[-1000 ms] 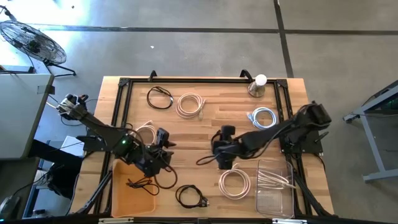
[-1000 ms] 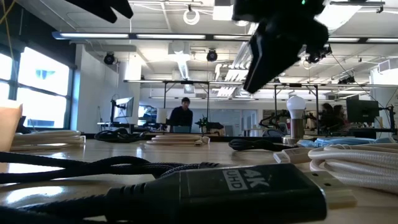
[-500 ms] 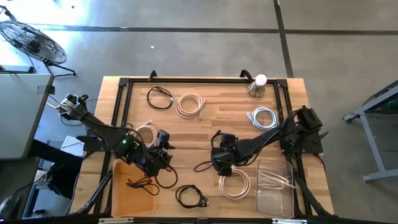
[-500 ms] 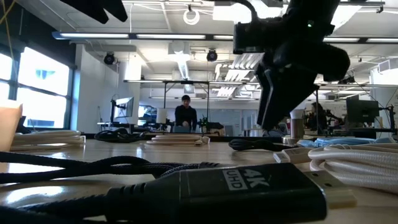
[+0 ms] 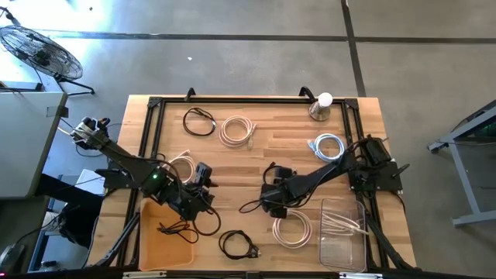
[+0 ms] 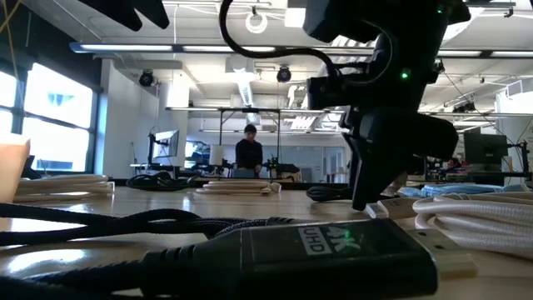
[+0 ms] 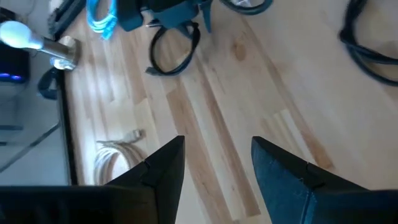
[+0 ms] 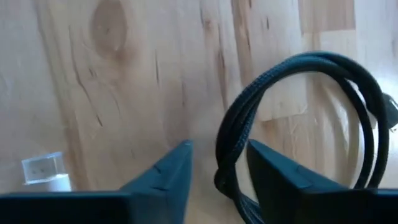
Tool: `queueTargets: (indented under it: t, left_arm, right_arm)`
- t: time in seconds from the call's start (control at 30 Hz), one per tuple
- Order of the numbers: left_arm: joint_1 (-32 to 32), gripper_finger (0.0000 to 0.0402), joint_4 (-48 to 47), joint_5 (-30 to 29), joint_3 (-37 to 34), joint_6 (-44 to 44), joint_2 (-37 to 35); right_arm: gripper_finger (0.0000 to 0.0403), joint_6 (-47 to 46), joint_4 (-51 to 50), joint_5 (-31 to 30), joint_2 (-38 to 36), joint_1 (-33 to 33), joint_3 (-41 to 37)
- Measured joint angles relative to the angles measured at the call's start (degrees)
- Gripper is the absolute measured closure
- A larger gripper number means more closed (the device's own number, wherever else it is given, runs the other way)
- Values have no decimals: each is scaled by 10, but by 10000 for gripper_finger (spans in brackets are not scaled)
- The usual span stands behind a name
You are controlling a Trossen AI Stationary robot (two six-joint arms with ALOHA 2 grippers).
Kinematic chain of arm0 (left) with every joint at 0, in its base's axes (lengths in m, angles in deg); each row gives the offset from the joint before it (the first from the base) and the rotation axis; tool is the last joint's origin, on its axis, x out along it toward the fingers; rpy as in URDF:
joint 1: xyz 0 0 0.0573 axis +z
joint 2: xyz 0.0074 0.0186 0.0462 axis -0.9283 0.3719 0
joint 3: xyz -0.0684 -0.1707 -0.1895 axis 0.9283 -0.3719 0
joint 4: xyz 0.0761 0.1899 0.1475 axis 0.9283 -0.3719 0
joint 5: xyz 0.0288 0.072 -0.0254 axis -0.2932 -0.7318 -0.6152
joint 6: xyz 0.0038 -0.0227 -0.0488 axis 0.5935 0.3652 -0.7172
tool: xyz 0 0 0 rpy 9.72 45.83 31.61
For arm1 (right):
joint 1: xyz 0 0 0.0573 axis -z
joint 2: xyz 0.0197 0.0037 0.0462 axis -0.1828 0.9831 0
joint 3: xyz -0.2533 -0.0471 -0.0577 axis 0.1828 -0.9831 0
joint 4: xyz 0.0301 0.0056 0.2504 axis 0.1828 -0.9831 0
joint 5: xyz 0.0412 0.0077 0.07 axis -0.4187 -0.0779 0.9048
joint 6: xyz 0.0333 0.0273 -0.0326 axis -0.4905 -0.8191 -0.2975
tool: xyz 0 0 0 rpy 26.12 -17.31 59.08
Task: Sort HDMI cables
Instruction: Put the black HDMI cable into the orange bin
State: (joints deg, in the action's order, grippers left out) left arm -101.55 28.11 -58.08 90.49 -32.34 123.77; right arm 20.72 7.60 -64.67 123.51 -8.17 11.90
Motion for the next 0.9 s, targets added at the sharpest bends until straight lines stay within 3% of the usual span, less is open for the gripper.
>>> queueTargets:
  t: [0.17, 0.43, 0.63, 0.77, 0.9]
  left_arm:
    - [0, 222, 1, -4, 0, 2, 0]
    - [0, 222, 1, -16, 0, 4, 0]
    - [0, 222, 23, -16, 0, 66, 5]
    - [0, 222, 56, -20, 1, 97, 11]
    - [0, 222, 80, -29, 1, 143, 25]
  right_arm:
    - [382, 15, 3, -2, 1, 0, 0]
    - [387, 20, 5, -23, -1, -5, 0]
    - [387, 32, 17, -22, -10, -16, 0]
    - [387, 45, 50, -29, -31, -23, 0]
    - [387, 90, 116, 4, -59, -35, 0]
